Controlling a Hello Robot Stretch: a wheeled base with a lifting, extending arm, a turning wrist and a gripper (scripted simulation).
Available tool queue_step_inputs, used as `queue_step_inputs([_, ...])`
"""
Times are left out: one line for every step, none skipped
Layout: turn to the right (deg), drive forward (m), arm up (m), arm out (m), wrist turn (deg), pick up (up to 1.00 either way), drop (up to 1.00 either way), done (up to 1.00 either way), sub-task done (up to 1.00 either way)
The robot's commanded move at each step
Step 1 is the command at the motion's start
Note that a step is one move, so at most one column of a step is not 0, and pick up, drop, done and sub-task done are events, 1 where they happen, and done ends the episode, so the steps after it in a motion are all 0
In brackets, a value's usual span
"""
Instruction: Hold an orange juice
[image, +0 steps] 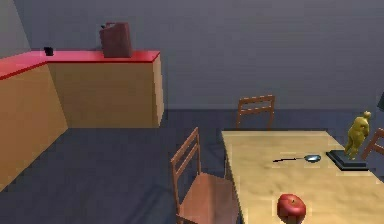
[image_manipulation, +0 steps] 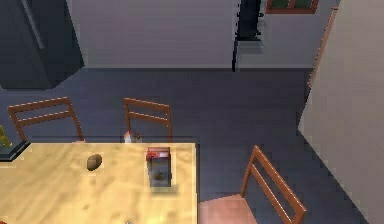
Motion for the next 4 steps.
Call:
queue_step_inputs([0.0,0.00,0.22,0.00,0.0,0.00,0.00,0.00,0.00])
queue_step_inputs([0.0,0.00,0.00,0.38,0.0,0.00,0.00,0.00,0.00])
queue_step_inputs([0.0,0.00,0.00,0.00,45.0,0.00,0.00,0.00,0.00])
queue_step_inputs([0.0,0.00,0.00,0.00,45.0,0.00,0.00,0.00,0.00])
